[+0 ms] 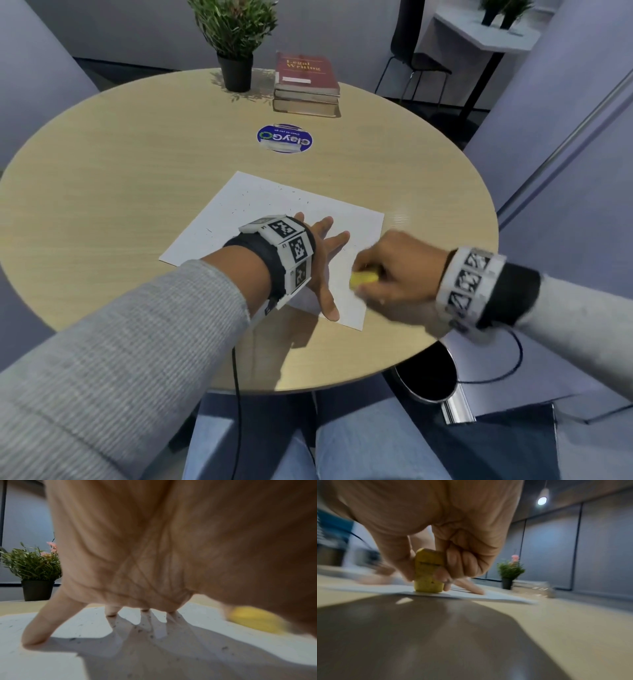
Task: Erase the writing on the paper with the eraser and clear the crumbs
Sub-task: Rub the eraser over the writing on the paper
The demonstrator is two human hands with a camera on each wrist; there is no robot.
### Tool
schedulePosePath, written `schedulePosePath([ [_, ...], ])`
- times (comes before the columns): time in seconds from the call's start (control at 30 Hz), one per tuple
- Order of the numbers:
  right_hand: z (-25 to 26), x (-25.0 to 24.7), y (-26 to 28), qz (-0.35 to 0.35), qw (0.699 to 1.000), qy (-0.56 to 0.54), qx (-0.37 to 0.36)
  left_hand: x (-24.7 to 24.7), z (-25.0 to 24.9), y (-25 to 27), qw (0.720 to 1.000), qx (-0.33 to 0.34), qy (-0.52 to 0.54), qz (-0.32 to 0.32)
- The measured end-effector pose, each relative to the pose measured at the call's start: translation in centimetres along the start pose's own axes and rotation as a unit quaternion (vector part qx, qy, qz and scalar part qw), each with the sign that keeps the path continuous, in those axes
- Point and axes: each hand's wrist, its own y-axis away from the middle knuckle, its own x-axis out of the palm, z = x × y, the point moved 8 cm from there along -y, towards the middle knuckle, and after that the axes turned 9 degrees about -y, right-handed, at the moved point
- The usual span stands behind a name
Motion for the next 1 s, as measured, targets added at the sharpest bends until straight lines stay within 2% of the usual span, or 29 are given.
schedulePosePath([
  [0.07, 2.8, 2.3, 1.7, 0.058, 0.997, -0.013, -0.045, -0.5, -0.2, 0.5, 1.000, 0.012, -0.020, -0.006],
  [0.1, 2.9, 2.4, 1.8, 0.068, 0.997, -0.015, -0.041, -0.7, -0.3, 0.8, 1.000, 0.014, -0.026, -0.005],
  [0.23, -1.8, -1.6, -0.7, -0.023, 0.999, 0.030, 0.036, -0.6, -0.2, 0.8, 1.000, 0.005, -0.012, -0.018],
  [0.3, -1.6, -1.3, -0.7, -0.031, 0.999, 0.031, 0.026, -0.2, 0.1, 0.1, 1.000, -0.001, -0.013, -0.013],
  [0.4, 3.0, 2.2, 1.6, 0.050, 0.998, -0.002, -0.032, 0.1, 0.6, -0.3, 1.000, -0.013, 0.015, 0.013],
  [0.43, 3.2, 2.6, 1.9, 0.068, 0.997, -0.013, -0.028, 0.0, 0.6, -0.3, 1.000, -0.011, 0.015, 0.011],
  [0.47, 2.5, 2.1, 1.6, 0.060, 0.998, -0.016, -0.011, 0.1, 0.6, -0.4, 1.000, -0.009, 0.013, 0.008],
  [0.57, -2.0, -1.5, -0.1, -0.024, 0.998, 0.022, 0.046, 0.3, 0.4, -0.6, 1.000, -0.011, 0.000, -0.011],
  [0.63, -2.8, -1.7, -0.2, -0.035, 0.998, 0.019, 0.042, 0.3, 0.5, -0.9, 1.000, -0.014, 0.003, -0.006],
  [0.73, 1.9, 1.2, 1.7, 0.033, 0.999, -0.018, -0.019, 0.4, 0.9, -1.4, 0.999, -0.017, 0.016, 0.026],
  [0.8, 2.4, 2.1, 2.2, 0.063, 0.997, -0.024, -0.025, 0.4, 0.9, -1.7, 1.000, -0.013, 0.015, 0.021],
  [0.93, -2.3, -1.6, -0.2, -0.022, 0.999, 0.018, 0.039, 1.0, 0.9, -2.1, 0.999, -0.021, 0.022, 0.029],
  [1.0, -2.1, -1.5, -0.1, -0.032, 0.999, 0.023, 0.028, 1.0, 0.9, -2.2, 0.999, -0.019, 0.021, 0.033],
])
